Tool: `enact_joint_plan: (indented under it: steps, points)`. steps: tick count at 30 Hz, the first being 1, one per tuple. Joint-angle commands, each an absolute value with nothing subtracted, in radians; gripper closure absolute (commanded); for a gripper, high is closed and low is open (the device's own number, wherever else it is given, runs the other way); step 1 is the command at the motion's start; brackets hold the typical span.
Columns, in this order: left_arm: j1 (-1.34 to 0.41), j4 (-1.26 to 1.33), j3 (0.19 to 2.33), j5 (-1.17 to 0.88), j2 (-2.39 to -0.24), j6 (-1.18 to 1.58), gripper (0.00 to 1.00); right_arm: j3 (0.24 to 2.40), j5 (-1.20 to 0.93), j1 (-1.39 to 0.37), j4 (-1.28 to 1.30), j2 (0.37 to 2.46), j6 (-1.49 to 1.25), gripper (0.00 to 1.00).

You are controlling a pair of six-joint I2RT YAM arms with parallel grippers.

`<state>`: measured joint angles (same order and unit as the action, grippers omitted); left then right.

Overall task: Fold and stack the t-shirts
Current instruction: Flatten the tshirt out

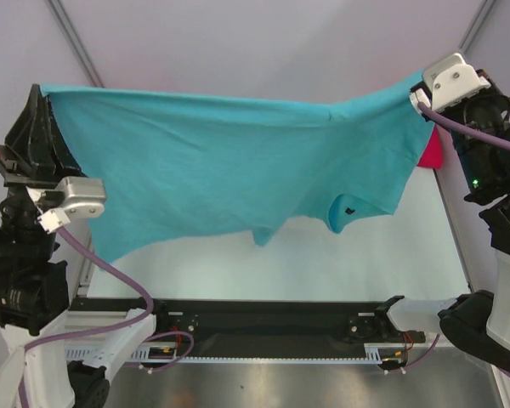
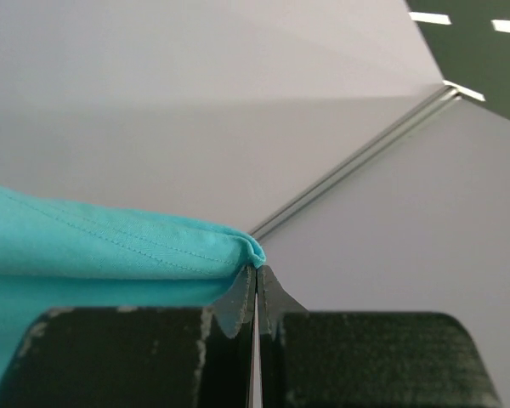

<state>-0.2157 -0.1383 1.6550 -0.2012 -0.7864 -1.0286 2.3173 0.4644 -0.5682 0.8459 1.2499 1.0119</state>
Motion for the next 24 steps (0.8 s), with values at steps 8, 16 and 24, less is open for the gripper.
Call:
enact_joint_plan:
  steps: [8, 16, 24]
  points:
    - [-0.198, -0.472, 1.804, -0.328, -0.798, -0.885, 1.0, 2.39, 0.508, -0.571, 1.024, 1.246, 0.959, 1.0]
    - [-0.192, -0.66, 1.642, -0.503, -0.726, -0.876, 0.99, 2.157, 0.384, -0.571, 1.156, 1.16, 0.773, 1.0]
    - [-0.192, -0.615, 1.347, -0.572, -0.773, -1.0, 1.0, 1.718, 0.258, -0.503, 0.829, 1.143, 0.807, 1.0]
